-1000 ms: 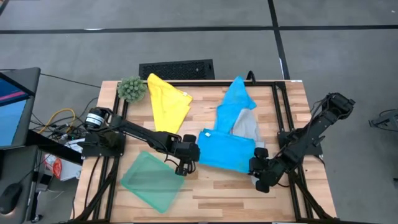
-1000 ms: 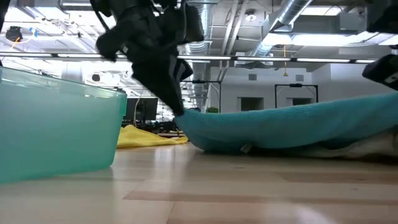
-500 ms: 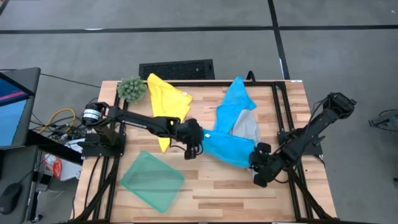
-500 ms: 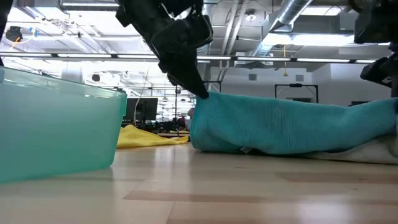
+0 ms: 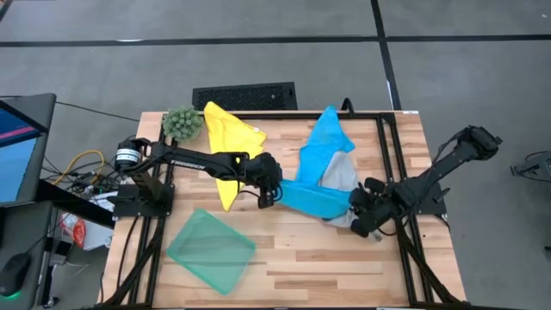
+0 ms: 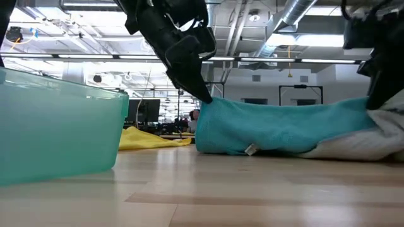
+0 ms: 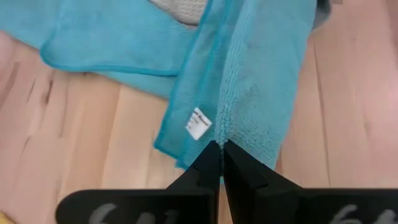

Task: Fold microfiber towels
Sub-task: Fold the left blue towel

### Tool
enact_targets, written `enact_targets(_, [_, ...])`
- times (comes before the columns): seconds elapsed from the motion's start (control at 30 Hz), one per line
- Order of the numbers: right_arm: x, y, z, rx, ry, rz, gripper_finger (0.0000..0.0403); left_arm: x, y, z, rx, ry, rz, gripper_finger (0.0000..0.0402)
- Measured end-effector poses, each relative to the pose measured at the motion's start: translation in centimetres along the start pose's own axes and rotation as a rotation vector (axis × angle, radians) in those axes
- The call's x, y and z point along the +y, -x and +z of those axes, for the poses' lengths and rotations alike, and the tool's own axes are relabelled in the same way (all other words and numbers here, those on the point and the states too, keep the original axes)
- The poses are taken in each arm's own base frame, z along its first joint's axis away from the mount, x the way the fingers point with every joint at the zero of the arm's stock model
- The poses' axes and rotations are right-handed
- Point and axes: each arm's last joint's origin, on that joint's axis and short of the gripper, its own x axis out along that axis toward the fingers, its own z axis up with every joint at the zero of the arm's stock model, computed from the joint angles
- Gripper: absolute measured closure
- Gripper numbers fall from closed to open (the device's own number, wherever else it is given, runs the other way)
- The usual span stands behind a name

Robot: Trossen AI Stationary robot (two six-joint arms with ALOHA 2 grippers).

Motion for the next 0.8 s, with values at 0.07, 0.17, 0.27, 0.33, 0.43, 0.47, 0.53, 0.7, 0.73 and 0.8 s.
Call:
enact_targets(0.07, [-0.5, -0.5, 0.0, 0.012, 0.0, -0.021, 0.0356, 0.1, 0.0, 0.0, 0.0, -0.005, 0.001, 0.0401])
enact_targets(0.17, [-1.0, -1.0, -0.1, 0.022, -0.003, -0.047, 0.0356, 0.3, -0.2, -0.3, 0.003, 0.0, 0.003, 0.0401])
enact_targets(0.27, [-1.6, -1.5, 0.1, 0.025, -0.023, -0.071, 0.0356, 0.4, -0.6, -1.3, 0.037, 0.002, -0.001, 0.0401])
enact_targets(0.33, [-1.9, -1.8, 0.1, 0.028, -0.04, -0.086, 0.0356, 0.4, -0.7, -1.8, 0.048, 0.005, 0.006, 0.0401])
enact_targets(0.43, [-2.3, -2.3, 0.0, 0.033, -0.046, -0.093, 0.0356, 0.5, -0.8, -1.8, 0.041, 0.016, 0.059, 0.0401])
enact_targets(0.47, [-2.4, -2.5, -0.1, 0.038, -0.045, -0.092, 0.0356, 0.5, -0.8, -1.7, 0.032, 0.014, 0.069, 0.0401])
enact_targets(0.53, [-2.6, -2.7, -0.1, 0.047, -0.048, -0.096, 0.0356, 0.6, -0.8, -1.5, 0.006, 0.003, 0.073, 0.0401])
enact_targets(0.7, [-3.0, -2.9, -0.1, 0.056, -0.071, -0.111, 0.0356, 0.5, -0.8, -1.2, -0.026, -0.009, 0.062, 0.0401])
enact_targets(0.73, [-3.1, -2.9, 0.0, 0.056, -0.075, -0.114, 0.0356, 0.5, -1.1, -1.2, -0.024, -0.009, 0.066, 0.0401])
enact_targets(0.8, [-3.2, -3.0, 0.1, 0.056, -0.084, -0.117, 0.0356, 0.6, -1.5, -1.5, -0.009, -0.009, 0.073, 0.0401])
